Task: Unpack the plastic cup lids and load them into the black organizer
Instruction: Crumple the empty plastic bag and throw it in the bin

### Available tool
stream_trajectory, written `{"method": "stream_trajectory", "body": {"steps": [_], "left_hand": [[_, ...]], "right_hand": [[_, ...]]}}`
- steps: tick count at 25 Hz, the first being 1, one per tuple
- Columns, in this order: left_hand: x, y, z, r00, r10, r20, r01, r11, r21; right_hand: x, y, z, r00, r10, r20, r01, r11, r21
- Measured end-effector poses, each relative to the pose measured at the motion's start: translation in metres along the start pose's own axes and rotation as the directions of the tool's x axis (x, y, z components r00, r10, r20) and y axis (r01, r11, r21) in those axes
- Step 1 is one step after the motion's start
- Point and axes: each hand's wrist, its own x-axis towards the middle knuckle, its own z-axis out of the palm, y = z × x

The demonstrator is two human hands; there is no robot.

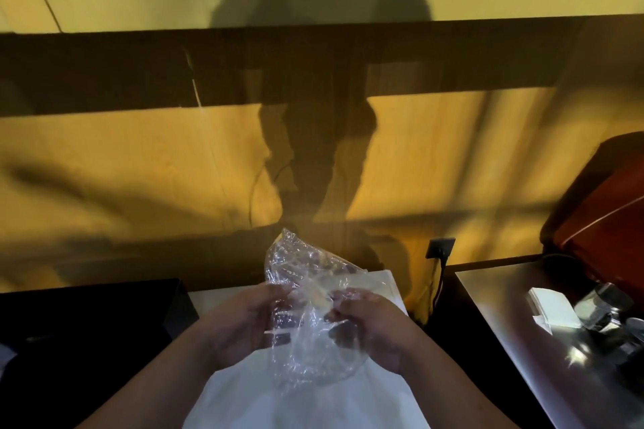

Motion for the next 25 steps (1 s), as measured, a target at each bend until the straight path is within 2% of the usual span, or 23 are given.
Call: {"method": "stream_trajectory", "body": {"steps": [2, 3, 5, 7, 10, 12, 14, 17, 19, 20, 21, 22, 23, 24, 25], "left_hand": [[-0.003, -0.007, -0.001, 1.0, 0.006, -0.028, -0.002, 0.985, 0.17], [-0.003, -0.011, 0.0, 0.995, 0.036, -0.089, -0.013, 0.97, 0.241], [-0.007, -0.016, 0.002, 0.967, 0.084, -0.24, -0.004, 0.948, 0.317], [-0.015, -0.02, 0.001, 0.938, 0.116, -0.326, 0.01, 0.932, 0.362], [-0.031, -0.033, -0.005, 0.907, 0.129, -0.4, 0.015, 0.941, 0.337], [-0.041, -0.042, -0.011, 0.888, 0.115, -0.444, -0.02, 0.977, 0.213], [-0.051, -0.05, -0.015, 0.873, 0.09, -0.479, -0.032, 0.991, 0.126], [-0.067, -0.059, -0.02, 0.792, 0.103, -0.602, 0.023, 0.98, 0.198], [-0.079, -0.059, -0.028, 0.693, 0.194, -0.694, 0.025, 0.956, 0.293], [-0.085, -0.056, -0.033, 0.623, 0.253, -0.74, 0.019, 0.941, 0.338], [-0.09, -0.052, -0.039, 0.555, 0.322, -0.767, 0.009, 0.92, 0.392], [-0.095, -0.048, -0.044, 0.512, 0.392, -0.764, 0.0, 0.89, 0.456], [-0.101, -0.045, -0.047, 0.503, 0.464, -0.729, -0.001, 0.844, 0.536], [-0.105, -0.042, -0.049, 0.528, 0.531, -0.663, 0.018, 0.774, 0.633], [-0.108, -0.04, -0.049, 0.58, 0.58, -0.572, 0.052, 0.675, 0.736]], "right_hand": [[0.0, -0.006, -0.001, 1.0, -0.024, 0.006, 0.024, 1.0, -0.008], [0.0, -0.008, 0.001, 0.999, -0.008, 0.039, 0.008, 1.0, -0.024], [0.0, -0.009, 0.007, 0.987, 0.049, 0.153, -0.041, 0.998, -0.056], [0.004, -0.006, 0.011, 0.967, 0.065, 0.248, -0.035, 0.992, -0.123], [0.016, 0.005, 0.02, 0.961, 0.043, 0.273, -0.016, 0.995, -0.101], [0.023, 0.011, 0.031, 0.953, 0.025, 0.303, -0.029, 1.0, 0.008], [0.026, 0.018, 0.045, 0.942, 0.005, 0.337, -0.019, 0.999, 0.04], [0.025, 0.027, 0.057, 0.952, -0.053, 0.302, 0.08, 0.994, -0.079], [0.024, 0.028, 0.059, 0.965, -0.116, 0.236, 0.172, 0.956, -0.236], [0.024, 0.027, 0.058, 0.968, -0.141, 0.208, 0.212, 0.903, -0.375], [0.023, 0.026, 0.055, 0.966, -0.162, 0.201, 0.249, 0.793, -0.556], [0.019, 0.025, 0.054, 0.961, -0.162, 0.222, 0.274, 0.635, -0.722], [0.014, 0.026, 0.056, 0.961, -0.12, 0.251, 0.277, 0.473, -0.836], [0.007, 0.027, 0.06, 0.963, -0.063, 0.263, 0.268, 0.357, -0.895], [-0.001, 0.029, 0.067, 0.965, -0.004, 0.261, 0.252, 0.284, -0.925]]}}
